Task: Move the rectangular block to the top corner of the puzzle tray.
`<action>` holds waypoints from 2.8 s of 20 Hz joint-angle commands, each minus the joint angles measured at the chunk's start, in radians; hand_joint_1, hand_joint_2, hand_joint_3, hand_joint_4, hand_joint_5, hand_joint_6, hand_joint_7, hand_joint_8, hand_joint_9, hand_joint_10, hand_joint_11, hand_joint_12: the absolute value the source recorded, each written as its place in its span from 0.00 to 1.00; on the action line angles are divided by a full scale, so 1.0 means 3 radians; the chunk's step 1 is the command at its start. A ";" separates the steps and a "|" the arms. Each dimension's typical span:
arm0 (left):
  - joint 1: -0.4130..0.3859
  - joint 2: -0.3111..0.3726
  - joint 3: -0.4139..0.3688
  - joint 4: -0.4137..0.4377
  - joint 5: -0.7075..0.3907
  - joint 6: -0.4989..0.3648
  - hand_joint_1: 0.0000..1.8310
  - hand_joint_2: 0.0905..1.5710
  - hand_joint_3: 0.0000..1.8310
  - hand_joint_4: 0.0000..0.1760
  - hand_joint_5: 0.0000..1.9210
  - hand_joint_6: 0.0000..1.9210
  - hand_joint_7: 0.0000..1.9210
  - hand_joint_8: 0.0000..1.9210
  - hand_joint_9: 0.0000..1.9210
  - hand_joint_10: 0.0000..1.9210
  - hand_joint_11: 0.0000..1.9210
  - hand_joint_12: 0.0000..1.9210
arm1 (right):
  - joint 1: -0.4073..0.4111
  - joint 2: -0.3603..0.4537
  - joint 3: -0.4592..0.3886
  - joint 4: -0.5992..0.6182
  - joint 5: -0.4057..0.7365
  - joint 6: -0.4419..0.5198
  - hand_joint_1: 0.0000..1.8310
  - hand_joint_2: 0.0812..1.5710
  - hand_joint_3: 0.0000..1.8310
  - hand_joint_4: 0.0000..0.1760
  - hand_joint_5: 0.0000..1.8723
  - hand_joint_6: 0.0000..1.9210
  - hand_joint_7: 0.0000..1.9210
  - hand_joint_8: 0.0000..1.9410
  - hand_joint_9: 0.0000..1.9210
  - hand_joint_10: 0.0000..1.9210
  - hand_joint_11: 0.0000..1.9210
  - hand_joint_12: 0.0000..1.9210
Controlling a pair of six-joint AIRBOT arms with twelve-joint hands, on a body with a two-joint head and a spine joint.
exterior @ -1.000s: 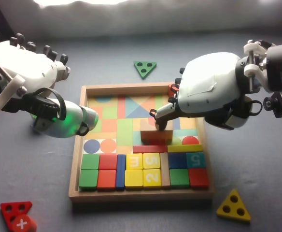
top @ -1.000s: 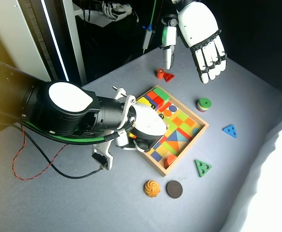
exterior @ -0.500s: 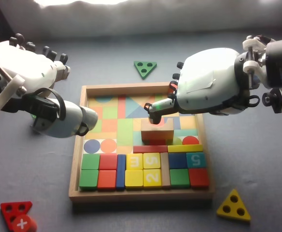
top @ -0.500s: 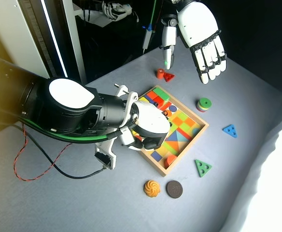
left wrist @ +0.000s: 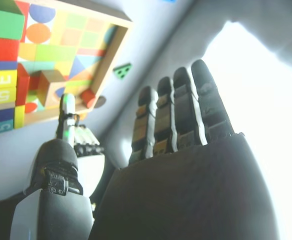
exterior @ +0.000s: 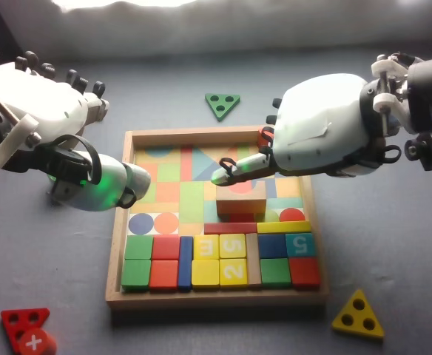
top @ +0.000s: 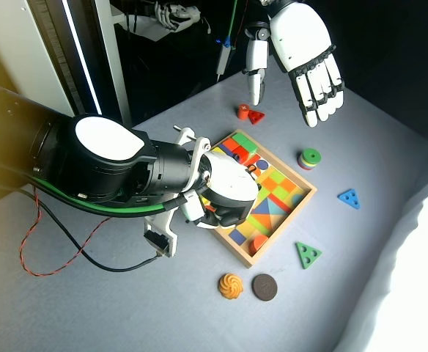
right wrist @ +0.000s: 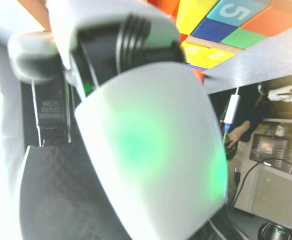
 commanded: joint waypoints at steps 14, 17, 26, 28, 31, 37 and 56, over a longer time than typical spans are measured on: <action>-0.0030 0.0038 -0.0010 0.0277 0.0009 0.0017 0.00 0.74 0.00 0.00 0.07 0.00 0.06 0.00 0.05 0.00 0.00 0.11 | -0.0040 0.0087 0.0005 0.0067 0.0011 0.0021 0.99 0.62 0.05 0.00 0.01 0.00 0.75 1.00 0.82 1.00 0.86 1.00; -0.0032 0.0037 -0.0010 0.0268 0.0009 0.0017 0.00 0.74 0.00 0.00 0.07 0.00 0.07 0.00 0.06 0.00 0.00 0.11 | -0.0059 0.0087 0.0005 0.0067 0.0011 0.0021 1.00 0.63 0.06 0.00 0.04 0.01 0.76 1.00 0.81 1.00 0.86 1.00; -0.0031 0.0037 -0.0009 0.0282 0.0008 0.0016 0.00 0.74 0.00 0.00 0.08 0.00 0.08 0.00 0.07 0.00 0.00 0.12 | -0.0065 0.0089 0.0006 0.0043 0.0011 0.0021 1.00 0.62 0.10 0.15 0.12 0.00 0.72 1.00 0.76 1.00 0.81 1.00; -0.0031 0.0037 -0.0009 0.0270 0.0008 0.0017 0.00 0.74 0.00 0.00 0.07 0.00 0.07 0.00 0.05 0.00 0.00 0.09 | -0.0066 0.0089 0.0006 0.0036 0.0011 0.0021 1.00 0.62 0.11 0.15 0.13 0.00 0.71 1.00 0.75 1.00 0.80 1.00; -0.0031 0.0037 -0.0010 0.0277 0.0008 0.0017 0.00 0.73 0.00 0.00 0.07 0.00 0.06 0.00 0.05 0.00 0.00 0.06 | -0.0076 0.0113 0.0005 0.0036 0.0028 0.0028 1.00 0.56 0.22 0.03 0.02 0.00 0.70 1.00 0.74 1.00 0.77 1.00; -0.0031 0.0037 -0.0010 0.0265 0.0008 0.0017 0.00 0.74 0.00 0.00 0.08 0.00 0.07 0.00 0.05 0.00 0.00 0.09 | -0.0164 0.0204 0.0006 0.0031 0.0098 0.0031 1.00 0.56 0.17 0.00 0.00 0.00 0.72 1.00 0.77 1.00 0.70 1.00; -0.0031 0.0037 -0.0010 0.0268 0.0008 0.0017 0.00 0.74 0.00 0.00 0.08 0.00 0.08 0.00 0.06 0.00 0.00 0.07 | -0.0213 0.0222 0.0029 0.0031 0.0088 0.0029 1.00 0.56 0.19 0.00 0.01 0.00 0.70 1.00 0.73 1.00 0.72 1.00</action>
